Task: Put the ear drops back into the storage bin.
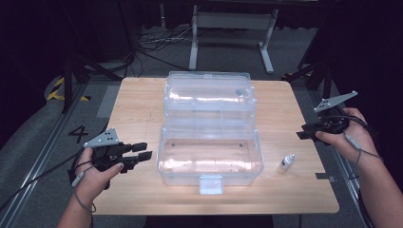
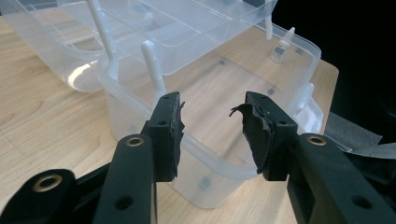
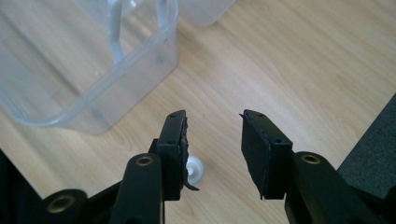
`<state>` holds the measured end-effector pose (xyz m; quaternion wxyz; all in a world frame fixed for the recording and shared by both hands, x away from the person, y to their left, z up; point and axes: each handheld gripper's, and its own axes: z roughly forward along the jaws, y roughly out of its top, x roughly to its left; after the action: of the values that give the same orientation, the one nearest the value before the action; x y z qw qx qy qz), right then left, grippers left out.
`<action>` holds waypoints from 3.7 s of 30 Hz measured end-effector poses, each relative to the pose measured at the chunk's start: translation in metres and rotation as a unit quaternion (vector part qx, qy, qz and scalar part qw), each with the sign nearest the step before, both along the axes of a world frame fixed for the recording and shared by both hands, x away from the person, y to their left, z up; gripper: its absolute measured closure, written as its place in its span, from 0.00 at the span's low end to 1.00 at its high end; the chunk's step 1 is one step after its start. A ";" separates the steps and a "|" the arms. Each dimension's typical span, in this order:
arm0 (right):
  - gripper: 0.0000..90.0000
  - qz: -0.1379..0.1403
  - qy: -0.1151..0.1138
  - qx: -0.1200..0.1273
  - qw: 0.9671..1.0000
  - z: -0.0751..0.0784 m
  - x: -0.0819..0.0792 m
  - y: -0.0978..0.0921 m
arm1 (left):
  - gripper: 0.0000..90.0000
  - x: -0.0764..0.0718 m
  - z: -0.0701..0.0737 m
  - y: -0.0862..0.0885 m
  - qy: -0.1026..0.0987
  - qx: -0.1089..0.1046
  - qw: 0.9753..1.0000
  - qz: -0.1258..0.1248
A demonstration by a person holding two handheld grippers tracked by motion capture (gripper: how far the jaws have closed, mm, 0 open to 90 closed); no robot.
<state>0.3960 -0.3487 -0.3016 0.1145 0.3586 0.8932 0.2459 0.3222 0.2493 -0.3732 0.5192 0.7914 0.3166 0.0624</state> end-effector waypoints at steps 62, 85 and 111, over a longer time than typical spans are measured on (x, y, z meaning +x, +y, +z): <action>0.75 0.125 0.132 -0.162 0.970 -0.098 0.020 0.027 | 0.63 0.003 -0.006 0.000 0.012 0.006 1.000 0.001; 0.79 0.144 0.118 -0.158 0.970 -0.060 0.013 0.042 | 0.59 0.004 -0.005 0.006 0.006 0.010 1.000 0.016; 0.79 0.192 0.084 -0.161 0.964 0.008 -0.006 0.084 | 0.51 0.007 -0.008 0.009 0.003 0.026 0.999 0.044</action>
<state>0.3897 -0.2646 -0.2935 0.0457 0.1764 0.9796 0.0850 0.3295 0.2584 -0.3814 0.4941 0.7901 0.3510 0.0915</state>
